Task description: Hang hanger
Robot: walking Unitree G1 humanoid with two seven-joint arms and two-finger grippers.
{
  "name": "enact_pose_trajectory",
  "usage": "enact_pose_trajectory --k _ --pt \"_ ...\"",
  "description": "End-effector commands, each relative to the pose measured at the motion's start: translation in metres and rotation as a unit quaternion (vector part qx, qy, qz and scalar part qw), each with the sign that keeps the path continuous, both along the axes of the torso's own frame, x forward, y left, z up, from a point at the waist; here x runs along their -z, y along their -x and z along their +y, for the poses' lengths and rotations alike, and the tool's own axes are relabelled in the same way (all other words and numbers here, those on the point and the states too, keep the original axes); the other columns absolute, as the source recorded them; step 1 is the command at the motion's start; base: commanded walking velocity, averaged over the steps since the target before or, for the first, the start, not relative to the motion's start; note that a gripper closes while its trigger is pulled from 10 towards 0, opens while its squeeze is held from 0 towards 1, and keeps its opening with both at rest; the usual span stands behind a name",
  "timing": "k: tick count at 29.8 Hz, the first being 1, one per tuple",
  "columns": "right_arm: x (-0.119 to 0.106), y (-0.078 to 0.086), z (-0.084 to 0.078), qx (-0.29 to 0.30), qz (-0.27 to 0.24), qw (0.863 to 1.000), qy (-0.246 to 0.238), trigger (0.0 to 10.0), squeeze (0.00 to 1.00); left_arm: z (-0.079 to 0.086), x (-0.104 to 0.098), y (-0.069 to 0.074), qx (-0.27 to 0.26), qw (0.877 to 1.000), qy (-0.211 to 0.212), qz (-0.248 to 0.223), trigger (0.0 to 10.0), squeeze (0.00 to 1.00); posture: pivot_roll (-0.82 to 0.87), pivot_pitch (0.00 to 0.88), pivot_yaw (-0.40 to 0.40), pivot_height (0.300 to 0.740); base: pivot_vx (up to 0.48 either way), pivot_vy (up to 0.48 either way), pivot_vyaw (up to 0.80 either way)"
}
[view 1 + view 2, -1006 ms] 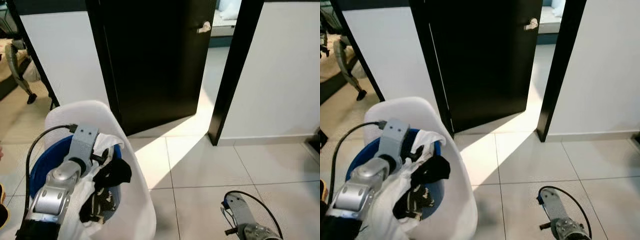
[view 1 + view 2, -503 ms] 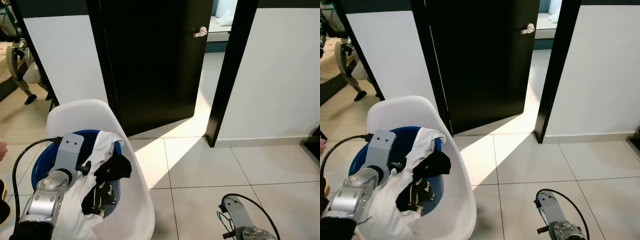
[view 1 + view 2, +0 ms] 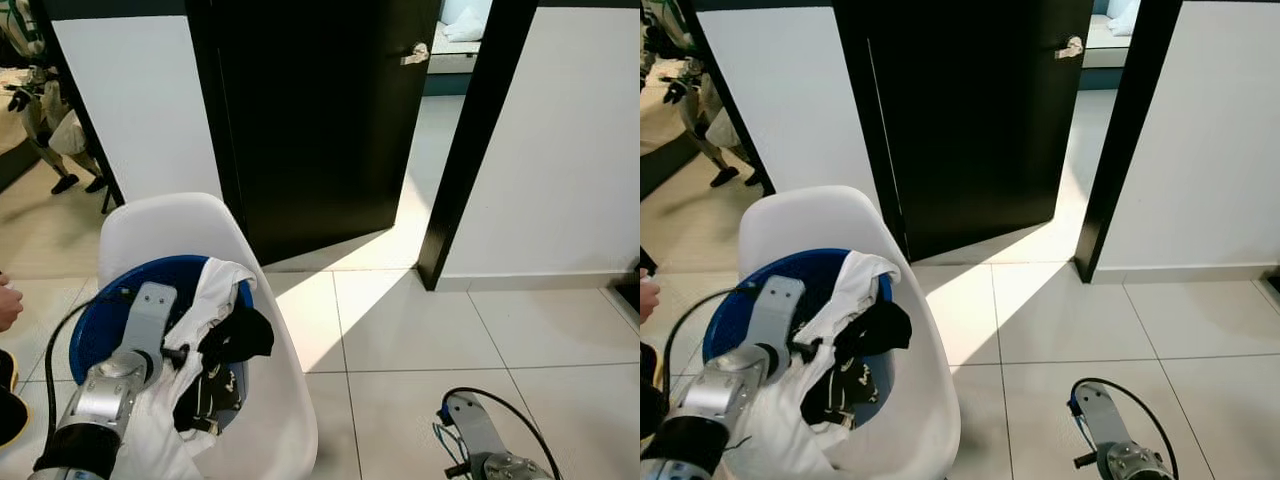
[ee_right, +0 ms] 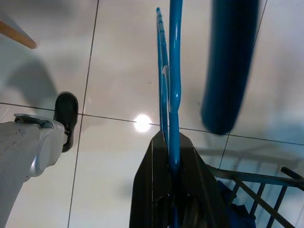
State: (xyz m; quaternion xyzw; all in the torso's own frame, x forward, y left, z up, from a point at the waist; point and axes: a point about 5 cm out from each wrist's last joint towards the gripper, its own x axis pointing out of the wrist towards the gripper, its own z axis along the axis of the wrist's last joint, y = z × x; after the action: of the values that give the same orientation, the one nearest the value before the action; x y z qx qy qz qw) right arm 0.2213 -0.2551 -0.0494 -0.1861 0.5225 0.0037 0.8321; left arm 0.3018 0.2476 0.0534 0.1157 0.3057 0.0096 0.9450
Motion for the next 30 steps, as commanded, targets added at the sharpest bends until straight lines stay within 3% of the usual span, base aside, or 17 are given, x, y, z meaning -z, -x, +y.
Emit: enact_pose_trajectory --k 1,7,16,20,22,24,25,26,30 --pt "0.002 0.003 0.001 0.000 0.005 1.000 0.000 10.0 0.00 -0.002 0.008 0.004 0.008 1.000 0.006 0.019 0.0 0.00 -0.03 0.000 0.008 0.740 0.000 0.000 0.00" --pt "0.002 0.003 0.001 -0.001 0.005 1.000 0.002 10.0 0.00 -0.002 0.010 0.005 0.015 1.000 0.002 0.025 0.0 0.00 -0.02 0.000 0.006 0.740 0.000 0.000 0.00" --pt "0.002 0.002 0.002 -0.005 0.006 1.000 0.003 10.0 0.00 0.009 -0.013 -0.010 0.003 0.999 -0.019 -0.029 0.0 0.00 -0.02 0.000 0.006 0.740 0.000 0.000 0.00" --pt "0.002 0.001 0.002 -0.005 0.004 1.000 0.003 10.0 0.00 0.016 -0.054 -0.025 -0.024 0.993 -0.018 -0.115 0.0 0.00 -0.02 0.000 0.004 0.740 0.000 0.000 0.00" --pt "0.001 0.001 0.002 -0.006 0.004 1.000 0.003 10.0 0.00 0.019 -0.087 -0.032 -0.035 0.984 -0.013 -0.176 0.0 0.00 -0.02 0.000 0.003 0.740 0.000 0.000 0.00" --pt "0.001 0.001 0.002 -0.006 0.004 1.000 0.003 10.0 0.00 0.020 -0.095 -0.034 -0.038 0.981 -0.012 -0.190 0.0 0.00 -0.02 0.000 0.003 0.740 0.000 0.000 0.00" --pt "0.001 0.001 0.002 -0.006 0.004 1.000 0.004 10.0 0.00 0.019 -0.121 -0.038 -0.034 0.970 -0.003 -0.241 0.0 0.00 -0.02 0.000 0.002 0.740 0.000 0.000 0.00" --pt "0.001 0.001 0.002 -0.006 0.004 1.000 0.004 10.0 0.00 0.019 -0.121 -0.038 -0.034 0.970 -0.003 -0.241 0.0 0.00 -0.02 0.000 0.002 0.740 0.000 0.000 0.00" --pt "0.001 0.000 0.003 -0.007 0.004 1.000 0.003 10.0 0.00 0.008 -0.194 -0.046 0.025 0.934 -0.003 -0.357 0.0 0.00 -0.01 0.000 0.003 0.740 0.000 0.000 0.00"
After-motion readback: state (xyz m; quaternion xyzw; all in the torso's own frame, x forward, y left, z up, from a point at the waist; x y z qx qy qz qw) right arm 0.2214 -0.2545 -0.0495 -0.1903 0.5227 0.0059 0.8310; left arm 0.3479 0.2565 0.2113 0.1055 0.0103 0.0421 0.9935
